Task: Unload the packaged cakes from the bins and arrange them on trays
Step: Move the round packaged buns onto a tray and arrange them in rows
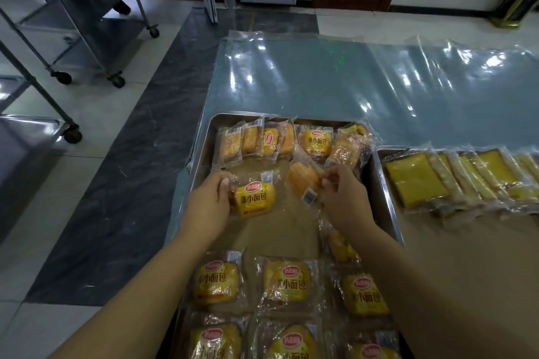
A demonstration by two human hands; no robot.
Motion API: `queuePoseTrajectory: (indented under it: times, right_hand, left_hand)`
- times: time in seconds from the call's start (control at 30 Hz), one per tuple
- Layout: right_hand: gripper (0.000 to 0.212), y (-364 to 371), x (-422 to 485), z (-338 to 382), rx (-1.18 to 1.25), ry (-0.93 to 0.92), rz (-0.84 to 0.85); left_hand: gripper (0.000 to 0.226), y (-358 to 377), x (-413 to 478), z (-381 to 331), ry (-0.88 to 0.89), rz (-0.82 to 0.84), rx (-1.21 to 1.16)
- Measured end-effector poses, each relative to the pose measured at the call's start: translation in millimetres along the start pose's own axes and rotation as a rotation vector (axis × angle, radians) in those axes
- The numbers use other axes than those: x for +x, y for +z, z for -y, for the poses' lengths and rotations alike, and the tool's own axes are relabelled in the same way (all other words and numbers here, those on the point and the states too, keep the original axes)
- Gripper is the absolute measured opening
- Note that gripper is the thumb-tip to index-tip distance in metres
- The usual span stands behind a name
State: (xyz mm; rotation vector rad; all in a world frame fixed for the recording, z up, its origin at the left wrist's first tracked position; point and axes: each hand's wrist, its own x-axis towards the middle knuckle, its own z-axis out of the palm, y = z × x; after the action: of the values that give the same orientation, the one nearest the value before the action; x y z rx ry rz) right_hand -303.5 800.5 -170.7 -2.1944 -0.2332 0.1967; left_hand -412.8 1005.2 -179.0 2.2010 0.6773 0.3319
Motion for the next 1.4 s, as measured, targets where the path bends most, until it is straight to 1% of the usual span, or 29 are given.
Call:
queuePoseTrajectory:
  times: [0.07,0.13,0.2,0.27,0.37,0.4,0.5,0.67,0.73,0.8,0.87,0.93,1.0,1.1,1.17,1.2,1.27,1.33,1.4]
  right_hand:
    - [0.011,-3,-3,-1,0.013,0.001,0.000]
    - [0.011,-5,-6,-2,0.020,-0.015,-0.011]
    - [0.013,-7,-9,-2,0.020,-0.063,-0.029]
    - [0.016,-11,-13,-1,-0.029,-0.190,-0.034]
    - [0.013,-15,-18,-3,-0.179,-0.495,0.003]
    - [0.011,-14,-21,-4,-0.226,-0.564,0.011]
    - [0.012,-14,-26,-10,-0.312,-0.657,0.002]
    - [0.015,-16,-29,-15,-0.357,-0.656,0.005]
    - [0.011,-16,-31,-17,-0.362,-0.628,0.031]
    - [0.006,-17,-31,-18,-0.356,-0.557,0.055]
    - [0.010,-18,-30,-16,-0.332,-0.478,0.059]
    - [0.013,-19,-28,-15,-0.319,-0.479,0.083]
    - [0.018,-21,-28,-12,-0.325,-0.491,0.173]
    - [0.027,-23,-32,-10,-0.376,-0.482,0.403]
    - [0.023,-21,-38,-11,-0.459,-0.465,0.529]
    - [0.020,-18,-41,-12,-0.495,-0.463,0.545]
    - [0.022,-11,-46,-13,-0.545,-0.456,0.502]
    - [0.034,-1,-49,-12,-0.567,-0.448,0.428]
    - [0.041,11,-53,-10,-0.580,-0.440,0.408]
  left_hand:
    - [0.024,1,-1,2,-0.039,0.035,0.031]
    - [0.033,1,-2,4,-0.073,0.100,0.070]
    - [0.043,-1,-3,5,-0.053,0.152,0.151]
    - [0.049,-3,-4,5,-0.011,0.166,0.211]
    - [0.050,-4,-5,6,0.008,0.137,0.242]
    - [0.048,-3,-6,7,0.015,0.117,0.258]
    - [0.043,2,-10,7,0.097,0.096,0.338]
    - [0.043,15,-19,12,0.272,0.292,0.401]
    - [0.044,19,-20,16,0.260,0.356,0.452]
    - [0.043,20,-22,19,0.233,0.371,0.475]
    - [0.040,18,-22,20,0.256,0.344,0.460]
    - [0.035,15,-21,22,0.280,0.324,0.442]
    - [0.031,11,-20,23,0.258,0.319,0.424]
    - [0.030,7,-20,28,0.228,0.312,0.447]
    - [0.035,6,-23,33,0.220,0.312,0.471]
    - [0.038,5,-25,35,0.218,0.317,0.476]
    - [0.041,4,-29,40,0.225,0.336,0.487]
    - [0.041,3,-33,42,0.221,0.334,0.482]
    - [0.040,2,-37,43,0.208,0.325,0.468]
